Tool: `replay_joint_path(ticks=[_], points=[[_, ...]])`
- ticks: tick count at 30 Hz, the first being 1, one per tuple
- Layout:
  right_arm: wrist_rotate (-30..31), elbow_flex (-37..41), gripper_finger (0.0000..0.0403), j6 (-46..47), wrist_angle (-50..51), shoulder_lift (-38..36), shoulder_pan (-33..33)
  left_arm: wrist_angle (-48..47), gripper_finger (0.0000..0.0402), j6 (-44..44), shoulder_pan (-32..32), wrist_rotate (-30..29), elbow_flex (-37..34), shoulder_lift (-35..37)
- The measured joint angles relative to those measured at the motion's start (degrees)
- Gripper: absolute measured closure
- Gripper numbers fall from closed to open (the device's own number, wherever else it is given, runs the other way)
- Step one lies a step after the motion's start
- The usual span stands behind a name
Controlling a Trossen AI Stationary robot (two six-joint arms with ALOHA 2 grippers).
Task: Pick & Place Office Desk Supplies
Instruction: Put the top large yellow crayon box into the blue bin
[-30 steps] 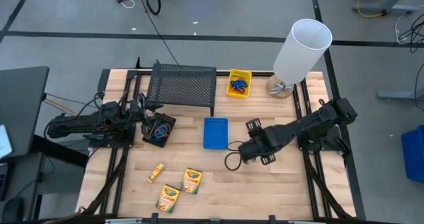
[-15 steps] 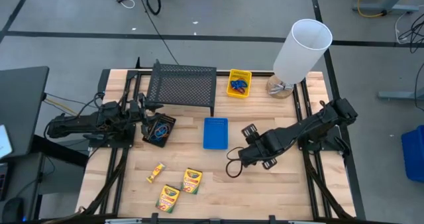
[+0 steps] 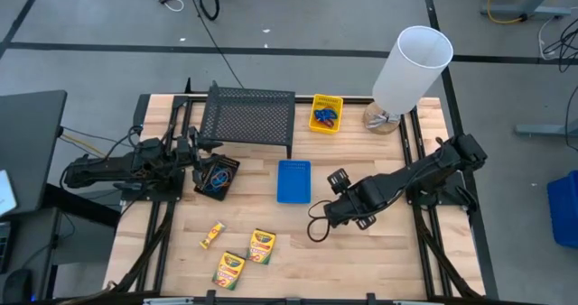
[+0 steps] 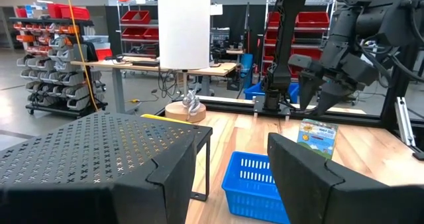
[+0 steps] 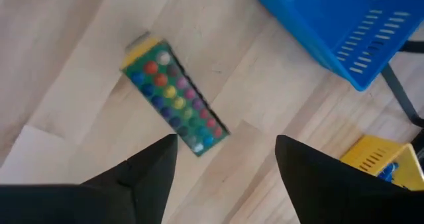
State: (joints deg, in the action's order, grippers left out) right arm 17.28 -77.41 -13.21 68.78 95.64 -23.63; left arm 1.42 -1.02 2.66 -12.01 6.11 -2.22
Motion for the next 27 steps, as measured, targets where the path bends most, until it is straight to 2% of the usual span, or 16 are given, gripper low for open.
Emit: replay_joint_path(ticks=[10,21,24,27], points=[[-2.3,0.0,0.0146,-2.12,-2.65,0.03,-1.05,-0.01,0.0208,0.18,0.0,0.0,0.0,0.0],[-3.83,-0.04,0.015,-6.69,-3.24,5.24,-1.12,-0.86,0.0208,0.29,0.0,0.0,0.0,0.0],[-3.83,-0.04,0.0168,-7.31,-3.15,5.66,-0.97,-0.9,0.0208,0.26,0.0,-0.01,0.0,-0.02],[-3.8,-0.04,0.0206,-8.62,-3.2,5.64,-0.9,-0.9,0.0208,0.26,0.0,0.0,0.0,-0.02]])
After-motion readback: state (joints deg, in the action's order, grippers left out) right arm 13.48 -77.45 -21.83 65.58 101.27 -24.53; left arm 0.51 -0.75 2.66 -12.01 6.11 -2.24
